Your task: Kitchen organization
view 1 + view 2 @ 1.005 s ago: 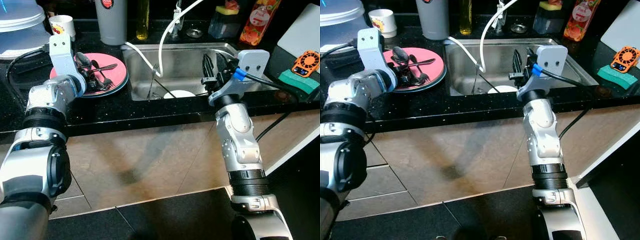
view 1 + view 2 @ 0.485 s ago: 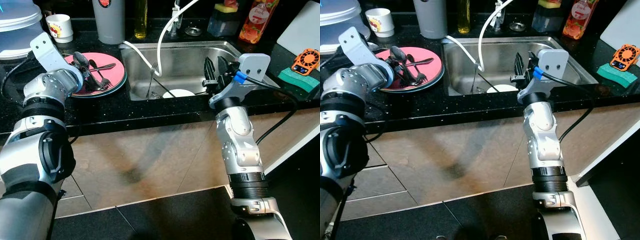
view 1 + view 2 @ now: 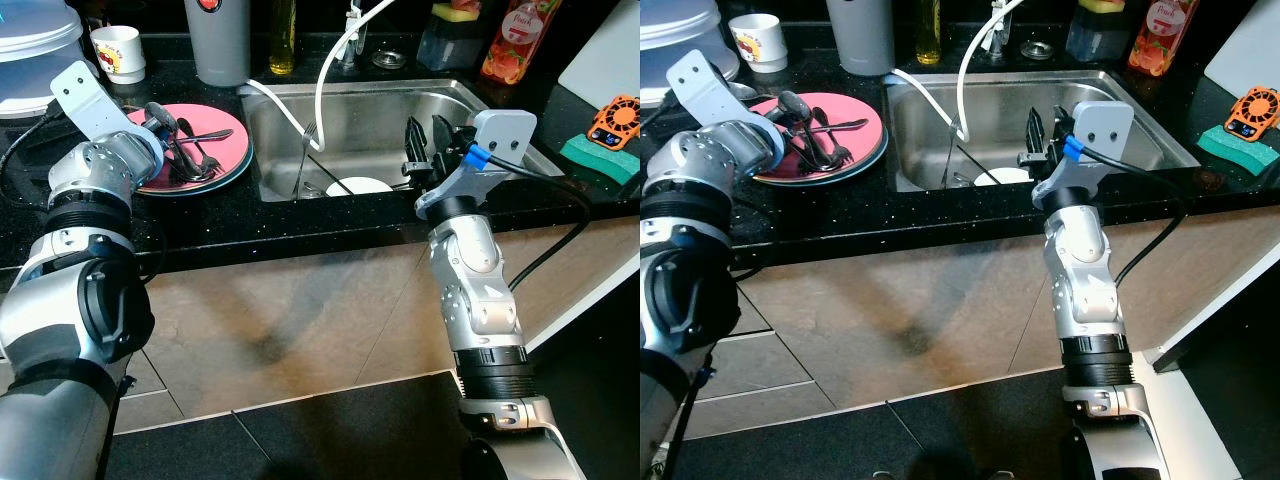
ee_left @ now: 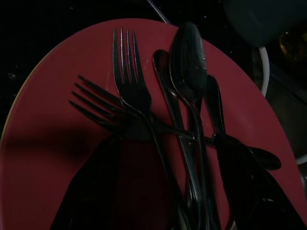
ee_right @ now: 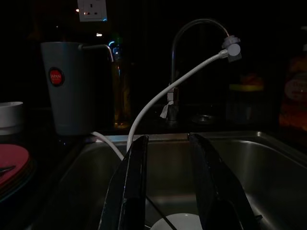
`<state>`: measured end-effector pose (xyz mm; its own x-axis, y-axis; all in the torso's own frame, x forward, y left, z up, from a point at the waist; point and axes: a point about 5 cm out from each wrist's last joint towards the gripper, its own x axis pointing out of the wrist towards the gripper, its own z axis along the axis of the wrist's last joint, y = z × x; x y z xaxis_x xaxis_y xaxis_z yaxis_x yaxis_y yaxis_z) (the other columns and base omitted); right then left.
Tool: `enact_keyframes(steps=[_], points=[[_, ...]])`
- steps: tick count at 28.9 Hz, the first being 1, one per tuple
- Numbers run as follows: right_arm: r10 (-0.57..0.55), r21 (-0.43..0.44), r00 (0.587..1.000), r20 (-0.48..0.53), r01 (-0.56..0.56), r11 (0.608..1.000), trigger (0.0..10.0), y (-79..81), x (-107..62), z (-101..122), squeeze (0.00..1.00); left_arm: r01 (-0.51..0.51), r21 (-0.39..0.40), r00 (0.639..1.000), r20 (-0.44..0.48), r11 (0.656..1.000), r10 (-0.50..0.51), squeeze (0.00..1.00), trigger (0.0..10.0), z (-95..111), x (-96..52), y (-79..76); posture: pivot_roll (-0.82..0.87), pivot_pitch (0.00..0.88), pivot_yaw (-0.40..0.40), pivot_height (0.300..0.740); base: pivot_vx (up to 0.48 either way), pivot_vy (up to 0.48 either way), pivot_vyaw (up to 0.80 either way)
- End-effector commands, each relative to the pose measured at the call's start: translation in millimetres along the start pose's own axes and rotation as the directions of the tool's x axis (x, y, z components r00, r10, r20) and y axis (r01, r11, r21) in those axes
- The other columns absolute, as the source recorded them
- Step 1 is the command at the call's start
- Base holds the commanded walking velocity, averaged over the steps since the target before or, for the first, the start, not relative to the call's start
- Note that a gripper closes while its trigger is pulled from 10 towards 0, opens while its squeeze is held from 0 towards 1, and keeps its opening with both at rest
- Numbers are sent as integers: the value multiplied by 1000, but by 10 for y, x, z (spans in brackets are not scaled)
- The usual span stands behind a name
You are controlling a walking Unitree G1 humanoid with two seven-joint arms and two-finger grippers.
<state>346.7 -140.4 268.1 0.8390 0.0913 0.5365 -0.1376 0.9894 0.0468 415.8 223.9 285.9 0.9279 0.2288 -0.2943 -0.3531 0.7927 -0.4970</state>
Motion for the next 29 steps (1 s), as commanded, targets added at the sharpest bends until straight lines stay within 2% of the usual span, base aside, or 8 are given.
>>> enact_keyframes(steps=[1,4,6,11,23,24,25,29], points=[[-10,0,1000,5,10,1000,10000,-14,-35,12,0,-40,75,997,-65,996,45,0,10000,-189,48,54,202,132,1,740,0,0,0],[-18,-3,1000,4,18,1000,10000,-20,-60,13,0,-78,217,994,-61,973,93,0,9255,-315,84,129,200,135,9,740,0,0,0],[-29,-5,1000,4,29,1000,10000,-29,-85,13,0,-132,353,987,-40,926,156,0,4039,-396,117,284,199,142,31,740,0,0,0],[-49,-8,999,1,49,999,10000,-54,-130,11,0,-228,468,962,-26,854,271,0,0,-435,142,717,198,150,44,740,0,0,0],[-27,-3,1000,-6,27,1000,10000,-28,-107,1,0,-319,460,948,138,829,289,0,0,-133,108,773,204,140,11,740,0,0,0],[-26,-4,1000,-6,26,1000,10000,-29,-101,3,0,-324,437,944,205,839,258,0,1922,-16,89,688,201,136,7,740,0,0,0],[-25,-4,1000,-6,25,1000,10000,-28,-100,7,0,-321,417,936,279,850,217,0,9961,105,61,595,201,136,7,740,0,0,0],[-23,-5,1000,-8,23,1000,10000,-31,-101,6,0,-298,416,919,369,859,140,0,10000,255,10,449,198,131,-2,740,0,0,0]])
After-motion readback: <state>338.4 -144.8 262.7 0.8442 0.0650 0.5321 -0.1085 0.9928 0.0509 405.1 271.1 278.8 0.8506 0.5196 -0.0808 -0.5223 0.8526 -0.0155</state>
